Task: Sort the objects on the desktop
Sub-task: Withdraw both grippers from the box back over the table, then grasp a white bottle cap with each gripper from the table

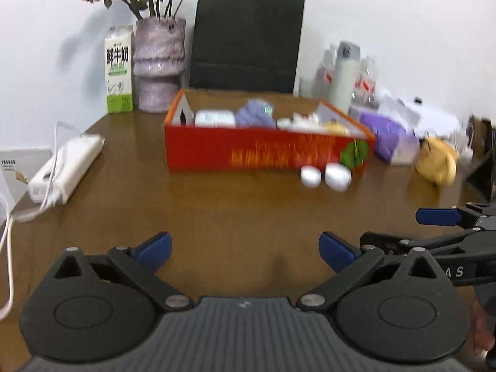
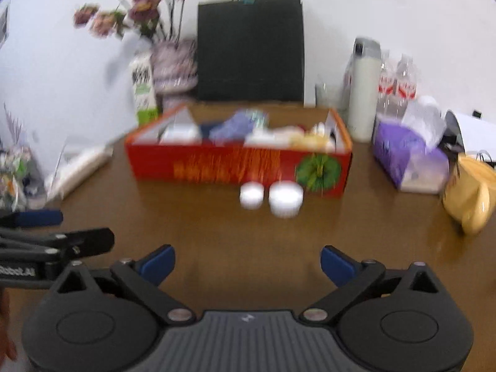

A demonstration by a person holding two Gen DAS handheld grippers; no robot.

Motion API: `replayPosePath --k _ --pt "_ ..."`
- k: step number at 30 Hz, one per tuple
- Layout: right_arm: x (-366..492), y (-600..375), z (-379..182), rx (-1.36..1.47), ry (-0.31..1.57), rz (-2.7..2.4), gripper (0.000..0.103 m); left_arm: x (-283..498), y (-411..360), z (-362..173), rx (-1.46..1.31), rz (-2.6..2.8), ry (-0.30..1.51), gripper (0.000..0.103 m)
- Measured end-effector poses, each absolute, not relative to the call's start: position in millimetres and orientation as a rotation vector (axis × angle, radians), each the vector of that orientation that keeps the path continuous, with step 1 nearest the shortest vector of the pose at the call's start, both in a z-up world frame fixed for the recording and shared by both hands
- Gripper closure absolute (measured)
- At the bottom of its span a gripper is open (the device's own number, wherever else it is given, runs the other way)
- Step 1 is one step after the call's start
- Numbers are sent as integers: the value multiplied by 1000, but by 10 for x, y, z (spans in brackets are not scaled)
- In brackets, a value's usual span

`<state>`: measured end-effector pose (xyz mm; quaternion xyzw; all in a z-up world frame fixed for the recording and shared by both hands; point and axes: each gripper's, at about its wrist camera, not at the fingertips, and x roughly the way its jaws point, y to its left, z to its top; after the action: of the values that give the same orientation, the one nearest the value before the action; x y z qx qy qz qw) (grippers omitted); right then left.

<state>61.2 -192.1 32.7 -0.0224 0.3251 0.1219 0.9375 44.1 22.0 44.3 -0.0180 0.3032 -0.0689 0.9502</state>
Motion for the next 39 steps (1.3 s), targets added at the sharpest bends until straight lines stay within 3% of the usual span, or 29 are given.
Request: replayPosePath --k 12,39 --pt "-118 -2061 186 96 601 287 2 -113 212 256 -8 -132 614 0" --pt "-49 -2110 132 153 634 307 2 -200 98 195 29 -135 621 0"
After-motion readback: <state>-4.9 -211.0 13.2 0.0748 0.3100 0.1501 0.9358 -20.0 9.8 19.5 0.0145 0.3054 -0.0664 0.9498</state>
